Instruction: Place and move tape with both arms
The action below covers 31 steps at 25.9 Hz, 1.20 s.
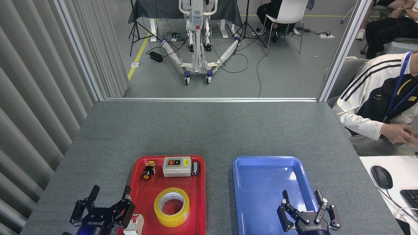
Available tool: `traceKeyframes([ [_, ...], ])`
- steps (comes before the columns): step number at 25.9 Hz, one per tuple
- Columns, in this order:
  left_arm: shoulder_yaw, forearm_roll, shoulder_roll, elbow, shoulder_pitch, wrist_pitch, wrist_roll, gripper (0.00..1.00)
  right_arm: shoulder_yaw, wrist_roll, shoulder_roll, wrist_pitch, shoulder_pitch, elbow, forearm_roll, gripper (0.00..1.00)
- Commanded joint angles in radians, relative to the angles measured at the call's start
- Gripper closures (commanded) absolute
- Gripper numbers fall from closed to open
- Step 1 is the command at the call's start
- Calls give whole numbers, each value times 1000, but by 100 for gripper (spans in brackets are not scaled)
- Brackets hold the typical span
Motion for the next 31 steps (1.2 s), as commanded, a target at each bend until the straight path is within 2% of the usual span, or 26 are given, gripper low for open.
traceKeyframes([
  [1, 0, 3, 0, 6, -5, -26, -23, 0, -3, 0, 1, 1, 1, 0, 0, 2],
  [8, 0, 11, -3, 9, -14, -6, -63, 0, -40, 8, 4, 7, -4, 6, -8, 2],
  [31, 0, 12, -8, -12, -12, -1, -112, 0, -28, 34, -3, 26, 19, -21, -8, 1],
])
